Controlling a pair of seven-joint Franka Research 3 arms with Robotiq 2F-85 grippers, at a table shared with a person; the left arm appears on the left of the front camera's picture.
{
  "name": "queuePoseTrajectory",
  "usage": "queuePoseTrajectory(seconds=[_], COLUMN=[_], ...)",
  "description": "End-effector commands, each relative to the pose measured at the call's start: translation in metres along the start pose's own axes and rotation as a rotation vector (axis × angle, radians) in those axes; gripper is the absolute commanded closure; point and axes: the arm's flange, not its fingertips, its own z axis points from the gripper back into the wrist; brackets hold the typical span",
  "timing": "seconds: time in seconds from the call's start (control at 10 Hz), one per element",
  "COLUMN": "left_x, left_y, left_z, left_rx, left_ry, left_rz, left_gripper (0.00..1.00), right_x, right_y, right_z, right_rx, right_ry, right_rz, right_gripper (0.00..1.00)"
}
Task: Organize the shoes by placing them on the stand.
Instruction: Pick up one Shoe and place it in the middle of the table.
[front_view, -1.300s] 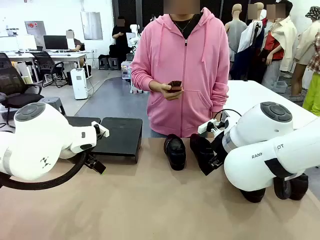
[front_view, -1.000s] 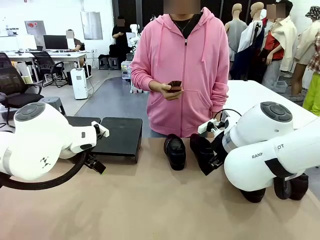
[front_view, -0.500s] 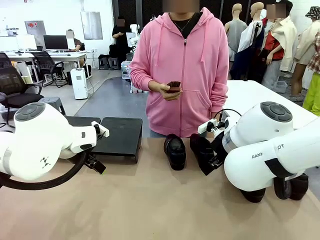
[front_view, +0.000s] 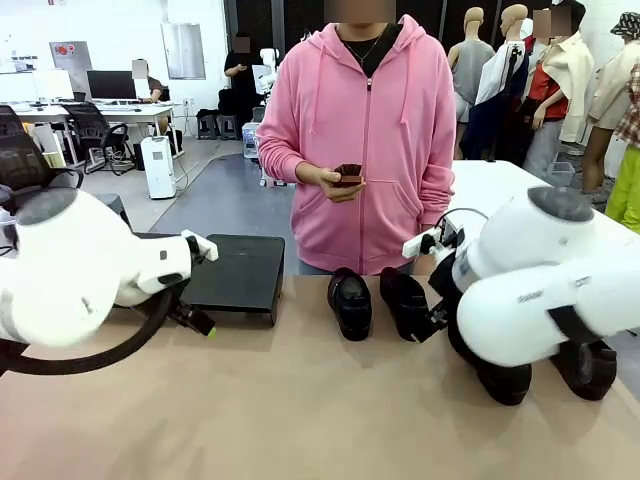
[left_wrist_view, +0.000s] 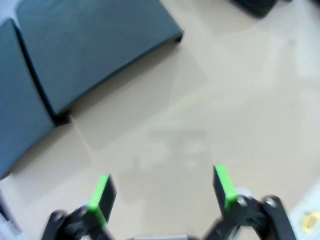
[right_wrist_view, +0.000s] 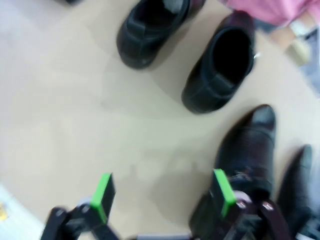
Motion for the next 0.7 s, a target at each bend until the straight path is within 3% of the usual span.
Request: queuePoseTrajectory(seconds=[0.0,0.1,0.2,0.4,0.5,0.6], left_x=[-0.017,-0.043,-0.068,-0.122,-0.152,-0.17], left_y=[0.004,-0.002,-0.003,0.015,0.03,0.04], left_z=[0.108,0.157,0.191,0.239,0.238,0.231], left_rx=[-0.068,-0.07,-0.121,-0.196,-0.108,-0.085], left_ry=[0.018,-0.012,-0.018,-0.039,-0.013,-0.062], left_rz=[0.129,0.06,0.026,0.017,0.037,0.119], left_gripper=[0.0,0.0,0.0,0.0,0.0,0.0], right_x=[-0.003,-0.027,-0.052,-0.105,-0.129,-0.141], right_y=[-0.007,-0.022,-0.038,-0.062,-0.074,-0.075], right_z=[0.103,0.153,0.198,0.257,0.271,0.272], right_rx=[0.017,0.038,0.164,0.206,0.166,0.151], right_ry=[0.118,0.08,0.051,-0.018,-0.07,-0.125], right_rz=[-0.105,-0.106,-0.114,-0.192,-0.264,-0.32], right_gripper=[0.0,0.0,0.0,0.0,0.0,0.0])
